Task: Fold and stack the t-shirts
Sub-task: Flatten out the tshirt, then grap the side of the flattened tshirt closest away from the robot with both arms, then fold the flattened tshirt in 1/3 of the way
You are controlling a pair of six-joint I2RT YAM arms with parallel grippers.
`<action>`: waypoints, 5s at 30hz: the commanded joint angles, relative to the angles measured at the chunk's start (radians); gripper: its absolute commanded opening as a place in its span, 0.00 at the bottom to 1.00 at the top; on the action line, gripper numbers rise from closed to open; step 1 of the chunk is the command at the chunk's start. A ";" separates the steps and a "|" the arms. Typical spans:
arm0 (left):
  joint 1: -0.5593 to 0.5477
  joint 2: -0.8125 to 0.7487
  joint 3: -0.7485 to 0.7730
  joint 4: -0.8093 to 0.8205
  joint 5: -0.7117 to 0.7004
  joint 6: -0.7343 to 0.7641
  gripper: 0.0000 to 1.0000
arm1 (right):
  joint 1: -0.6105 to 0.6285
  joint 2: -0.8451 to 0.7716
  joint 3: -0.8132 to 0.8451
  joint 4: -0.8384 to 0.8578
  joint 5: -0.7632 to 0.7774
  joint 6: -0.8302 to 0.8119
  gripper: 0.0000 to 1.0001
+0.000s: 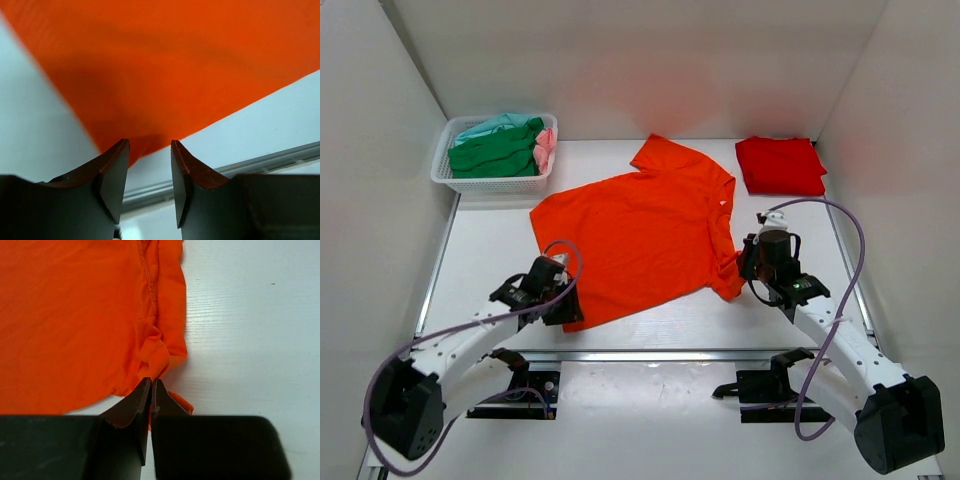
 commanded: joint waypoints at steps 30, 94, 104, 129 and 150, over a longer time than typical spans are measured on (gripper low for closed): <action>-0.095 0.014 -0.007 -0.112 -0.129 -0.152 0.00 | -0.042 -0.052 0.096 -0.250 0.043 0.022 0.01; 0.345 0.002 0.118 0.134 0.140 0.057 0.00 | -0.225 -0.296 0.118 -0.647 -0.299 0.266 0.00; 0.347 -0.035 0.055 0.097 0.104 0.088 0.00 | -0.276 -0.281 0.044 -0.655 -0.356 0.215 0.00; 0.384 -0.050 0.035 0.178 -0.046 0.037 0.00 | -0.288 0.313 0.412 -0.418 -0.321 0.018 0.00; 0.378 0.286 0.266 0.154 0.057 0.287 0.00 | -0.308 0.517 0.538 -0.330 -0.347 -0.094 0.00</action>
